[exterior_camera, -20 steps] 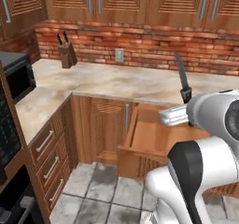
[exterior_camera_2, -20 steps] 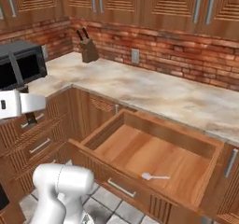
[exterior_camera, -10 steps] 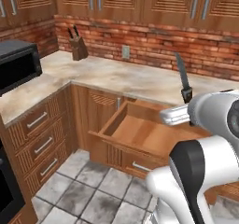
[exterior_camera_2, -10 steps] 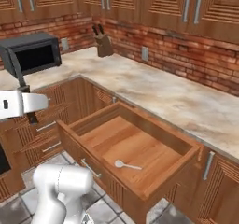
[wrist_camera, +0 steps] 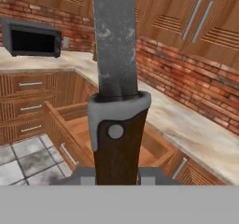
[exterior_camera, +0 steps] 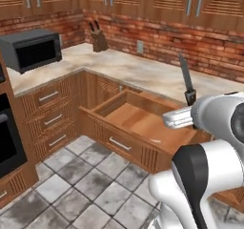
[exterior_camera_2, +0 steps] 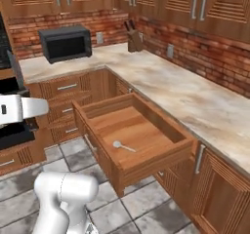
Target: Pick up the metallic utensils from the counter and place them in the open drawer. Make sure not to pick up any wooden utensils.
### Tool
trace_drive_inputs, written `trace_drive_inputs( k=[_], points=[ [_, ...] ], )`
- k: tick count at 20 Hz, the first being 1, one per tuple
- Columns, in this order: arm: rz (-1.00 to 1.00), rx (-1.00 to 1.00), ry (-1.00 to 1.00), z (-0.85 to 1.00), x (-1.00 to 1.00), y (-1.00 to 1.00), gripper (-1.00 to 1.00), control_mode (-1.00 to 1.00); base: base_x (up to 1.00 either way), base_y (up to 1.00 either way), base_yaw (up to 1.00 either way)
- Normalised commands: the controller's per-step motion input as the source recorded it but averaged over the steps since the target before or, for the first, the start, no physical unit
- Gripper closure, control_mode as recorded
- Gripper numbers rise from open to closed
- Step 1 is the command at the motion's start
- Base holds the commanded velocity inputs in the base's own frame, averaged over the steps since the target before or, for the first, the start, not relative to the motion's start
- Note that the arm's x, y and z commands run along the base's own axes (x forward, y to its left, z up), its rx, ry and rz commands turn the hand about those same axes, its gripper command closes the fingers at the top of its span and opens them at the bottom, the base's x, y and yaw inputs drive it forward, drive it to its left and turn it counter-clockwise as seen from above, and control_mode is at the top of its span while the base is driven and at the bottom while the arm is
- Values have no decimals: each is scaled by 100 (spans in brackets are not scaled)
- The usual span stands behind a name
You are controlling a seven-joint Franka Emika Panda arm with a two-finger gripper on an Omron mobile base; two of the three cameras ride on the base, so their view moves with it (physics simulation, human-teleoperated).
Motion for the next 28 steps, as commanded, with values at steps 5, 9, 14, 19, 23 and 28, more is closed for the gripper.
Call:
trace_drive_inputs(
  k=[5,9,14,19,23,28],
  points=[
    [0,0,0,0,0,0,100,100,-34,-100,48],
    [0,0,0,0,0,0,100,100,-3,-100,52],
    [0,0,0,0,0,0,100,100,36,-68,45],
    [0,0,0,0,0,0,100,100,40,-36,49],
    [0,0,0,0,0,0,100,100,8,-20,41],
    [0,0,0,0,0,0,100,100,30,0,36]
  ],
)
